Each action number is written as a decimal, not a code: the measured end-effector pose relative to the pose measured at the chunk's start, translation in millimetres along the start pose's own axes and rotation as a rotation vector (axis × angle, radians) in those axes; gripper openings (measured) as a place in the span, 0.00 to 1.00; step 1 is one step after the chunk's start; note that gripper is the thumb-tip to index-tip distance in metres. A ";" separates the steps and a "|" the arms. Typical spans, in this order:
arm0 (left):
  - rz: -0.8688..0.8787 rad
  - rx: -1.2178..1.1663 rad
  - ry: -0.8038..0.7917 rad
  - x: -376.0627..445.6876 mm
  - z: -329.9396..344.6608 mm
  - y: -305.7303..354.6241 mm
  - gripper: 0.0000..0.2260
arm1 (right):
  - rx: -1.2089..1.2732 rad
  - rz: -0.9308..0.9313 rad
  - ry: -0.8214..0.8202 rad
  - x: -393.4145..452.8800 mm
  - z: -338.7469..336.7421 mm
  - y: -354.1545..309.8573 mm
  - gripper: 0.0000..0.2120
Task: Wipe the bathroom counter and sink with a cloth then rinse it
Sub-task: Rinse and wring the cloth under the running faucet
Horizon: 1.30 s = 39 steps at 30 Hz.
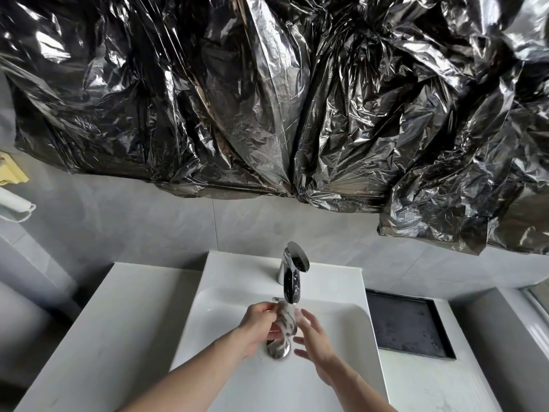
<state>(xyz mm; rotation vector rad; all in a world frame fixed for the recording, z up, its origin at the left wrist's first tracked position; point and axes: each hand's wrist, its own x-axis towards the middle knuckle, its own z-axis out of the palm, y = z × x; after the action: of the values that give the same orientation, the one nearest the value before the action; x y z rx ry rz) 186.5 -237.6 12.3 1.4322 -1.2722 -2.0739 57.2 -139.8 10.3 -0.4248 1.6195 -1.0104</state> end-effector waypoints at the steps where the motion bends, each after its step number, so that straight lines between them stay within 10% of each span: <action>1: -0.014 -0.026 -0.018 -1.0 2.0 -0.3 0.09 | -0.008 0.018 -0.046 -1.2 1.4 0.6 0.35; 10: 0.316 0.663 0.085 4.1 -21.4 -7.3 0.11 | 0.144 0.008 -0.158 1.7 13.7 -14.9 0.06; 17: 0.538 1.001 -0.087 -6.7 -26.7 -0.9 0.17 | -0.234 0.014 -0.169 10.5 6.8 -23.6 0.12; 28: 0.312 0.924 0.074 17.6 -24.2 9.2 0.07 | -0.931 -0.317 -0.082 24.5 18.6 -25.2 0.08; 39: -0.006 0.361 0.017 6.5 -14.2 9.3 0.21 | -0.776 -0.366 0.015 18.1 -5.6 -13.8 0.19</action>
<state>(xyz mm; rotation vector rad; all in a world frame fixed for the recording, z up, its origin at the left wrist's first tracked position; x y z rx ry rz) 193.8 -254.0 14.5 1.5927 -1.7031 -1.8980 43.3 -158.6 10.1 -1.2707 1.9538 -0.5971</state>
